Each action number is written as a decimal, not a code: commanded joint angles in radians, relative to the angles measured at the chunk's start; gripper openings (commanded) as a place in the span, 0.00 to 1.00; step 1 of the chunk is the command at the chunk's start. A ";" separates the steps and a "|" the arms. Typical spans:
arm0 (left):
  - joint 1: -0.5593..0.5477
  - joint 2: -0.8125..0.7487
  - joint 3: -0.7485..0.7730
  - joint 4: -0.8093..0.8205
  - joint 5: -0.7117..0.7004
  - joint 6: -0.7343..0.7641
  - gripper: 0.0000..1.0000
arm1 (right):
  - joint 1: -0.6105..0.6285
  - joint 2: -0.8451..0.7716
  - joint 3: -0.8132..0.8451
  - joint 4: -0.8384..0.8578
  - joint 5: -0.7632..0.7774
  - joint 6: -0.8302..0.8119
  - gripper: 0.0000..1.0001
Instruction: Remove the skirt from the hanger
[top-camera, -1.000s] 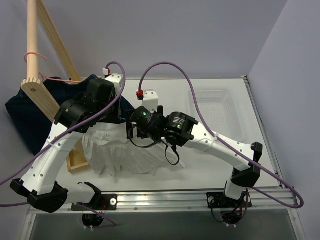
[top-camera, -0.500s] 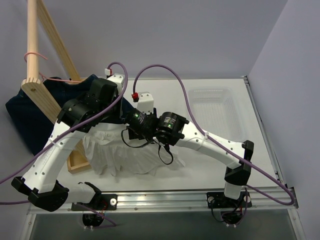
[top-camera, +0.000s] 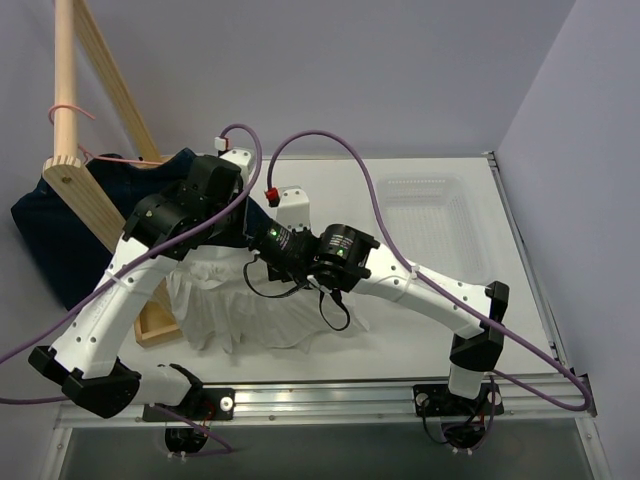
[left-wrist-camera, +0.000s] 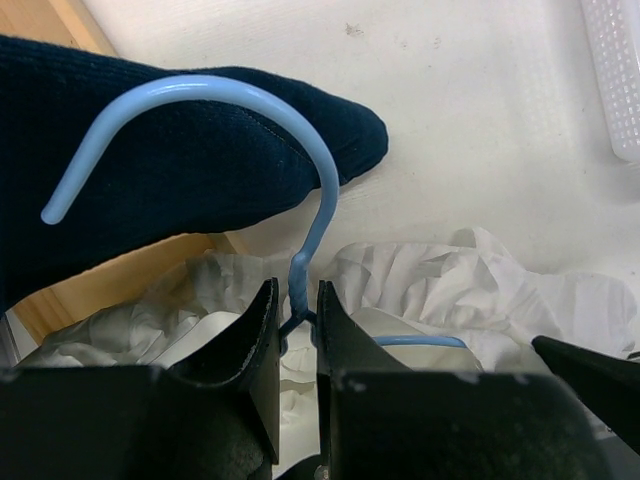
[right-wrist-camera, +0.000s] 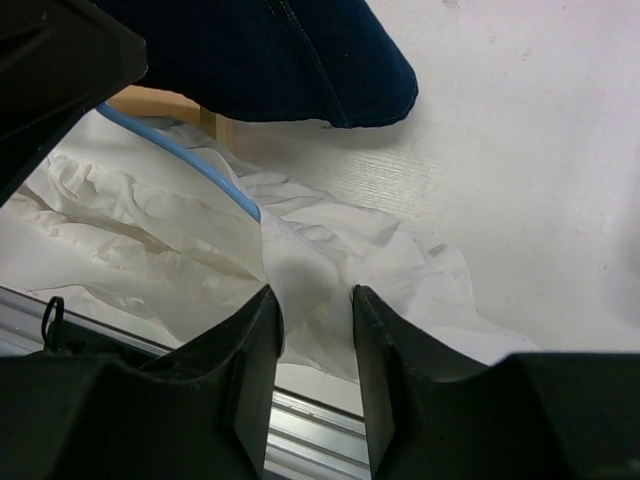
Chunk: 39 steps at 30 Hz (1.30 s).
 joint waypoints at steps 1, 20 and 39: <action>-0.005 0.000 0.025 0.024 -0.024 0.001 0.02 | 0.006 -0.052 -0.001 -0.045 0.034 0.026 0.29; -0.005 -0.044 0.036 -0.008 -0.032 0.027 0.02 | 0.006 -0.173 -0.178 -0.053 0.063 0.114 0.00; -0.005 -0.179 0.072 -0.055 -0.072 0.019 0.02 | -0.001 -0.521 -0.524 -0.149 0.095 0.295 0.00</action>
